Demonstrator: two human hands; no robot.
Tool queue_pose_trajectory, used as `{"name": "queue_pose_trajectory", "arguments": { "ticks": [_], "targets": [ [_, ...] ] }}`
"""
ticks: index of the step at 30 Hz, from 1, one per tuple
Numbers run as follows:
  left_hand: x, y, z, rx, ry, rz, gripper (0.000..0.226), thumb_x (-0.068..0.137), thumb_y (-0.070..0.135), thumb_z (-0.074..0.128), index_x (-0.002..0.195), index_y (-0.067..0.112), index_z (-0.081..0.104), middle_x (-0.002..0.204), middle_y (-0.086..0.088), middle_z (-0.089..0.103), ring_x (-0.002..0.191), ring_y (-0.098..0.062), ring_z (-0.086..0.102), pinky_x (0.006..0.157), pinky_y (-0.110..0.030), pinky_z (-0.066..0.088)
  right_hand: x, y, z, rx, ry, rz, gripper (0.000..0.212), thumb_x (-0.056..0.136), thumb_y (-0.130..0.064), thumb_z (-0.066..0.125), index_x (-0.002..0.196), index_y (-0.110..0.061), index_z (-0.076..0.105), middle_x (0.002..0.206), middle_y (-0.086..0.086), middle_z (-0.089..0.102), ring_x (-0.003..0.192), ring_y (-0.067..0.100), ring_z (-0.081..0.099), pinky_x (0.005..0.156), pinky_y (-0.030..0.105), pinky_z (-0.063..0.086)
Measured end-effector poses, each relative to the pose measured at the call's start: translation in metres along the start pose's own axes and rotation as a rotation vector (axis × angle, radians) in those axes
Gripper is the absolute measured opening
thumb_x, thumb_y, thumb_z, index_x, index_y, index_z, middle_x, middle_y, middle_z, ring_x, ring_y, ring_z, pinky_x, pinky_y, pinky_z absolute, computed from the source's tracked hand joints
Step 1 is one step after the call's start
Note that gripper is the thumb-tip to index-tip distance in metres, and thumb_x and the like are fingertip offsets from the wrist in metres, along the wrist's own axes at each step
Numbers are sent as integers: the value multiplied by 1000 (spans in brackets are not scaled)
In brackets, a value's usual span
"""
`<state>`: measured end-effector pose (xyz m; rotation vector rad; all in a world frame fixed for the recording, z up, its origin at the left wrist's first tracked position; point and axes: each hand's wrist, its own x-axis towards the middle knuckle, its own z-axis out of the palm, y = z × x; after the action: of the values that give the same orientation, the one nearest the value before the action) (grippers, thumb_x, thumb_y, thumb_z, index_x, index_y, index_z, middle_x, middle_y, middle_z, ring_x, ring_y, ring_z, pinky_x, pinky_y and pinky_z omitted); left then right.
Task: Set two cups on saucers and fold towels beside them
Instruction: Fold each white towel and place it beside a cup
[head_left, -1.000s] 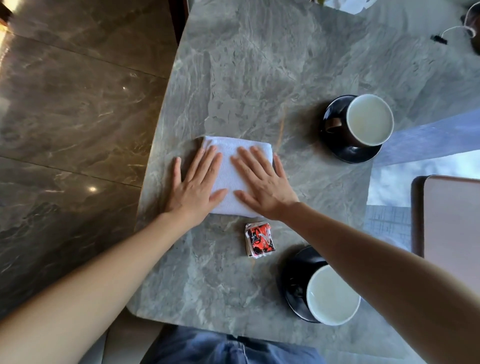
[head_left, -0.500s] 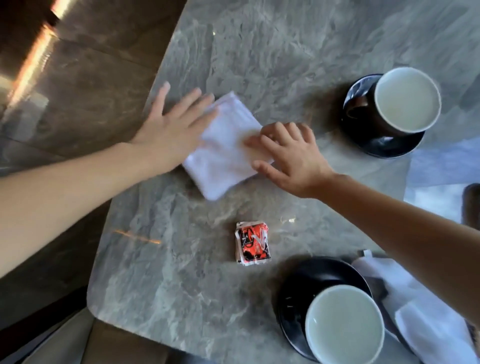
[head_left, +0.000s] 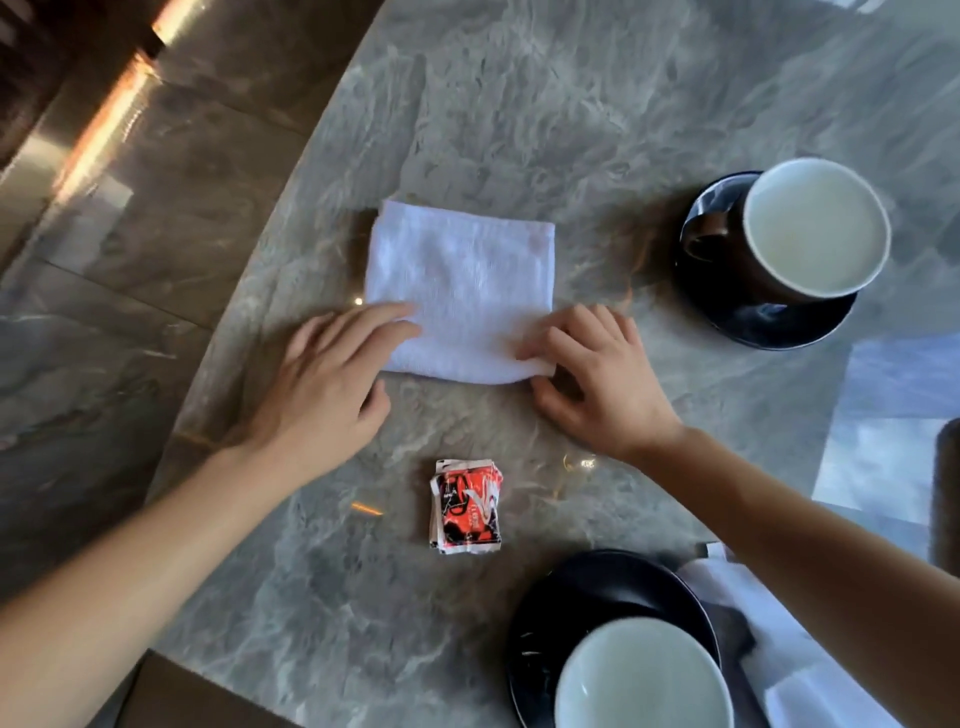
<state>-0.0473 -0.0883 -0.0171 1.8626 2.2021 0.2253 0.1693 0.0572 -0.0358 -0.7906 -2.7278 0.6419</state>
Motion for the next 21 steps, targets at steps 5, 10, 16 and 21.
{"name": "queue_pose_trajectory", "arguments": {
  "ticks": [5, 10, 16, 21],
  "targets": [
    [15, 7, 0, -10, 3, -50, 54, 66, 12, 53, 119, 24, 49, 133, 5, 47, 121, -17, 41, 100, -33, 27, 9, 0, -5, 122, 82, -54, 20, 87, -18, 50, 101, -8, 60, 112, 5, 62, 109, 27, 53, 90, 43, 44],
    [26, 8, 2, -151, 158, -116, 42, 71, -4, 51, 109, 13, 57, 115, -4, 56, 101, -22, 50, 88, -33, 39, 13, -2, -3, 298, 68, 79, 25, 94, -27, 38, 109, -12, 50, 113, 7, 64, 102, 27, 60, 84, 43, 49],
    [22, 23, -3, -457, 117, -180, 21, 85, 3, 53, 104, 9, 60, 94, -5, 63, 84, -23, 58, 72, -28, 43, 12, -1, 2, 382, 239, 322, 19, 92, -41, 33, 105, -28, 38, 81, -6, 58, 69, 12, 51, 61, 31, 35],
    [13, 32, -8, -707, -84, -280, 25, 85, 29, 46, 89, 5, 54, 64, 1, 41, 58, -10, 34, 56, -30, 30, 21, -2, 0, 369, 326, 388, 24, 92, -43, 33, 105, -24, 40, 79, 1, 62, 70, 23, 56, 61, 36, 40]
  ]
}}
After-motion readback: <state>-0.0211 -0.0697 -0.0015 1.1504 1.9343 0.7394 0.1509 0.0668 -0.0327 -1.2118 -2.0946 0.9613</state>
